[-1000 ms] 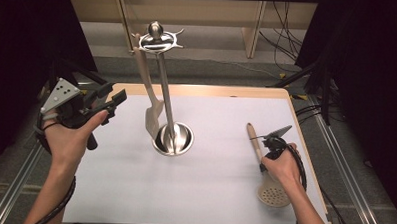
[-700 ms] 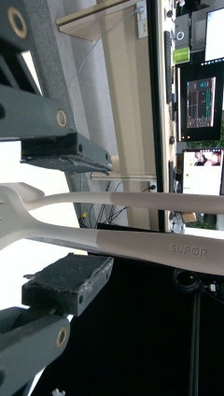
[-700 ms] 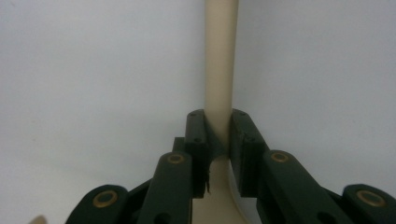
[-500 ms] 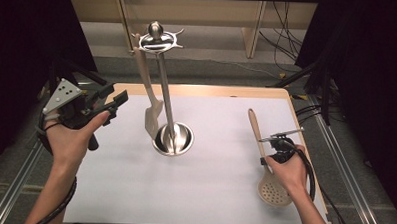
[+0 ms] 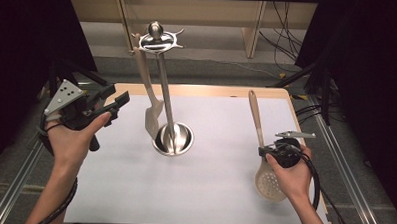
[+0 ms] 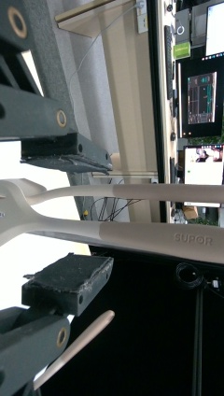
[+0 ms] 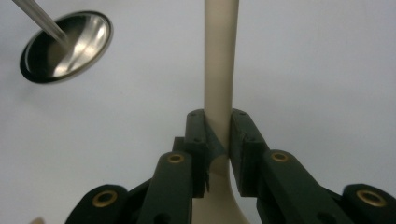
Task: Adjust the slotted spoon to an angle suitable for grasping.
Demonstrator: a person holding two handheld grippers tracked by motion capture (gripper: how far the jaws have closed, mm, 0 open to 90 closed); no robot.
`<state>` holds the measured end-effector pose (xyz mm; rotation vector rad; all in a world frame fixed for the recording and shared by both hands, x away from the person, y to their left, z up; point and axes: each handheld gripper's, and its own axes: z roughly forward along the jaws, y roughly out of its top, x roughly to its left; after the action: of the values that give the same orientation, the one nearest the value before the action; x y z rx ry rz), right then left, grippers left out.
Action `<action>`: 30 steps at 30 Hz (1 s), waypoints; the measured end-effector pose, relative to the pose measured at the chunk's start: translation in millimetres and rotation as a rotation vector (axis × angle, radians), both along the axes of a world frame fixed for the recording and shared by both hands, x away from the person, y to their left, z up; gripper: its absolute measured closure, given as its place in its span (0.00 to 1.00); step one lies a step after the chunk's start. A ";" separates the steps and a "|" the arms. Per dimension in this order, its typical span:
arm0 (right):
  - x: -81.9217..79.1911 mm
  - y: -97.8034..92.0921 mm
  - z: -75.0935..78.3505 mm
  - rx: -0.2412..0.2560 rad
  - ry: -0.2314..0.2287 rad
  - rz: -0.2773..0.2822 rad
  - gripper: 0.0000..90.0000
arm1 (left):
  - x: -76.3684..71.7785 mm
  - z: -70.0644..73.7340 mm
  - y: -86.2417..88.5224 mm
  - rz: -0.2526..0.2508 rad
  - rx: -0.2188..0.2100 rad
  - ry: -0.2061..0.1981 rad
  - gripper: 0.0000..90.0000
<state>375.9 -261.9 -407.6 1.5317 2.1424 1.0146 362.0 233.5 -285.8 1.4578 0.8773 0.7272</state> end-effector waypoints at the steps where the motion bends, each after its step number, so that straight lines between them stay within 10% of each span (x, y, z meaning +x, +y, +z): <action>1: -2.2 1.4 1.9 0.010 -0.014 -0.005 0.88 | -0.2 -0.1 -0.8 -0.001 0.002 0.001 0.51; 30: -29.0 36.7 39.2 0.088 -0.306 0.066 0.88 | -4.6 -4.4 -31.4 -0.094 0.034 -0.004 0.51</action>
<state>346.9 -225.2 -368.5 1.2538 1.9678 1.2882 357.4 202.1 -290.3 1.5176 0.7910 0.6773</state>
